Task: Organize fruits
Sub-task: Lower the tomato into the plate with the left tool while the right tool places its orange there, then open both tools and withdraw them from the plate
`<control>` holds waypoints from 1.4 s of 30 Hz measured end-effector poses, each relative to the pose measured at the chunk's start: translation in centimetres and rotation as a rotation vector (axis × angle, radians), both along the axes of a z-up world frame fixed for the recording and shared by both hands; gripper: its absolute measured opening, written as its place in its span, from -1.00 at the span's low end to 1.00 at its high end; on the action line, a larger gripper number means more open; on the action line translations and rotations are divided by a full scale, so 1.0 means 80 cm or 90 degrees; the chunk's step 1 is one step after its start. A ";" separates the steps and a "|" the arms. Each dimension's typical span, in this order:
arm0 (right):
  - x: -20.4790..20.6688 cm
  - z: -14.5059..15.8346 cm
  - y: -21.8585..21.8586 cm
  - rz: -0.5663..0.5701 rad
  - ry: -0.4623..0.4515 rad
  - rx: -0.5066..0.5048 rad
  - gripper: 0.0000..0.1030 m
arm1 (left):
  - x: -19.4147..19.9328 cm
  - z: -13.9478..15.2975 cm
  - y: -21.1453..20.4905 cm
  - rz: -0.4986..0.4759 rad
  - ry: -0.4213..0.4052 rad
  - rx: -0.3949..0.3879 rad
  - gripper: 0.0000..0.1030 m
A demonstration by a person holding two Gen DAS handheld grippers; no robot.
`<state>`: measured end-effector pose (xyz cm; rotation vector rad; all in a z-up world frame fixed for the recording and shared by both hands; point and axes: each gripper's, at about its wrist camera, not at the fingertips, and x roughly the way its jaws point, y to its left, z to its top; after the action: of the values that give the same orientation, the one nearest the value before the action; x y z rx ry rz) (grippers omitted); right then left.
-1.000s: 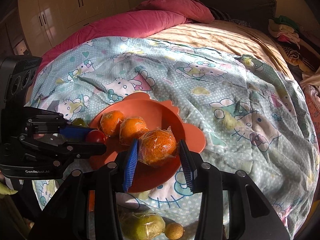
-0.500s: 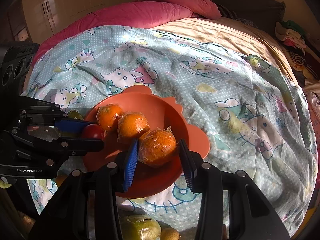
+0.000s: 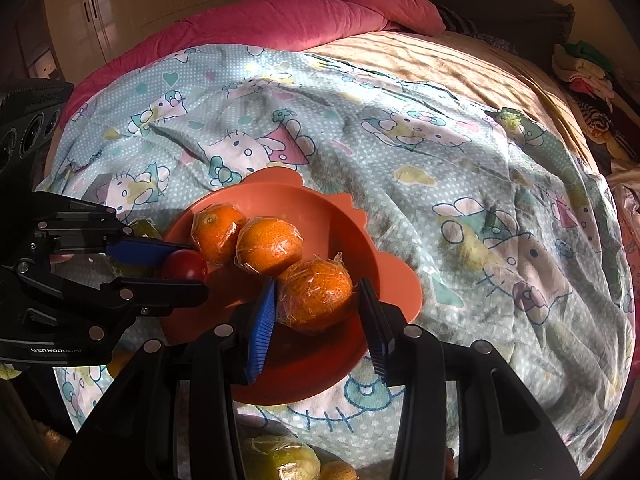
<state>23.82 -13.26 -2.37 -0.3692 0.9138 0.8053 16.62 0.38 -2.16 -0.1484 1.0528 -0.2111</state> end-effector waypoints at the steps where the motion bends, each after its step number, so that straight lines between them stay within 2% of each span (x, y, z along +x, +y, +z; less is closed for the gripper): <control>1: 0.000 0.000 0.000 0.000 0.000 0.001 -0.22 | 0.000 0.000 0.000 0.001 0.000 -0.001 -0.59; 11: 0.001 0.002 0.001 -0.003 0.000 0.004 -0.18 | 0.000 0.000 0.000 0.000 -0.001 0.000 -0.59; 21: -0.005 0.015 -0.011 -0.016 -0.010 0.023 0.05 | -0.002 0.000 -0.001 0.003 -0.002 0.002 -0.58; 25: -0.005 0.021 -0.021 -0.031 -0.013 0.033 0.10 | -0.004 0.002 -0.003 0.002 -0.005 0.002 -0.45; 33: -0.008 0.031 -0.038 -0.054 -0.021 0.050 0.27 | -0.010 0.008 -0.005 0.005 -0.009 0.002 -0.37; 38: -0.010 0.038 -0.046 -0.066 -0.027 0.060 0.40 | -0.015 0.013 -0.006 0.004 -0.012 0.004 -0.17; 42: -0.013 0.044 -0.053 -0.076 -0.033 0.072 0.48 | -0.020 0.018 -0.003 0.008 -0.015 0.005 -0.09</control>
<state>22.74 -17.52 1.15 -0.2336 0.8297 0.7308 15.04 0.13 -0.76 -0.1448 1.0295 -0.1968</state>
